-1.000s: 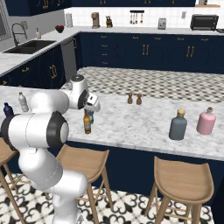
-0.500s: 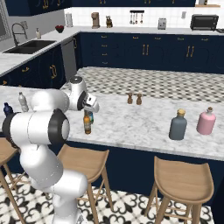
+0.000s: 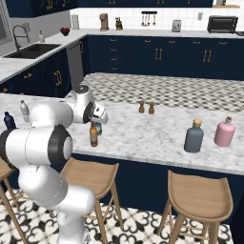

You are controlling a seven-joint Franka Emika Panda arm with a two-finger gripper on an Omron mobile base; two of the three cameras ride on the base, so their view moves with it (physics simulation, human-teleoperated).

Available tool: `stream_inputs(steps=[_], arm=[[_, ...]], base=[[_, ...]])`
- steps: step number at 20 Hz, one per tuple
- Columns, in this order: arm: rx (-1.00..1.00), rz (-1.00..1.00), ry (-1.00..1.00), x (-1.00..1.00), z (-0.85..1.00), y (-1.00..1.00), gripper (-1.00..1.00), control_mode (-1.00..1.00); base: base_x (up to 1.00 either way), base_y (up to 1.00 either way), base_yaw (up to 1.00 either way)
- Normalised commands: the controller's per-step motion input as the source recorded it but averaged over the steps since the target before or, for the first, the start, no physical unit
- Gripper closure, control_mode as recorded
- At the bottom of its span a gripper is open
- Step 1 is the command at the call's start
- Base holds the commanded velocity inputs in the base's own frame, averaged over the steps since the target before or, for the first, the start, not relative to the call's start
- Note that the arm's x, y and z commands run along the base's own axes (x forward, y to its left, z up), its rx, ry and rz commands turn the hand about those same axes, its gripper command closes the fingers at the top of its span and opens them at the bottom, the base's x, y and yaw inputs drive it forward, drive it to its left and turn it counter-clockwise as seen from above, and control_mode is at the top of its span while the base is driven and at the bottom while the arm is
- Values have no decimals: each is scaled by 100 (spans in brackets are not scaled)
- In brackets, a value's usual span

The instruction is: Move the plastic bottles in the middle to the plastics group, and the glass bottles in the middle to the glass group.

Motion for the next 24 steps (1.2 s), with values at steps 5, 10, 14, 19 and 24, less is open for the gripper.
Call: stream_inputs(steps=[5, 10, 14, 19, 24], arm=[[0, -1, 0, -54, 29, -12, 100, -100], [-6, -5, 0, -30, 35, -40, 100, -100], [-10, -14, 5, -2, 19, -75, 100, -100], [-10, -16, 6, 10, 4, -84, 100, -100], [-3, -13, 2, 19, 2, -86, 100, -100]], base=[[0, 0, 0], [0, 0, 0], [0, 0, 0], [0, 0, 0], [0, 0, 0]])
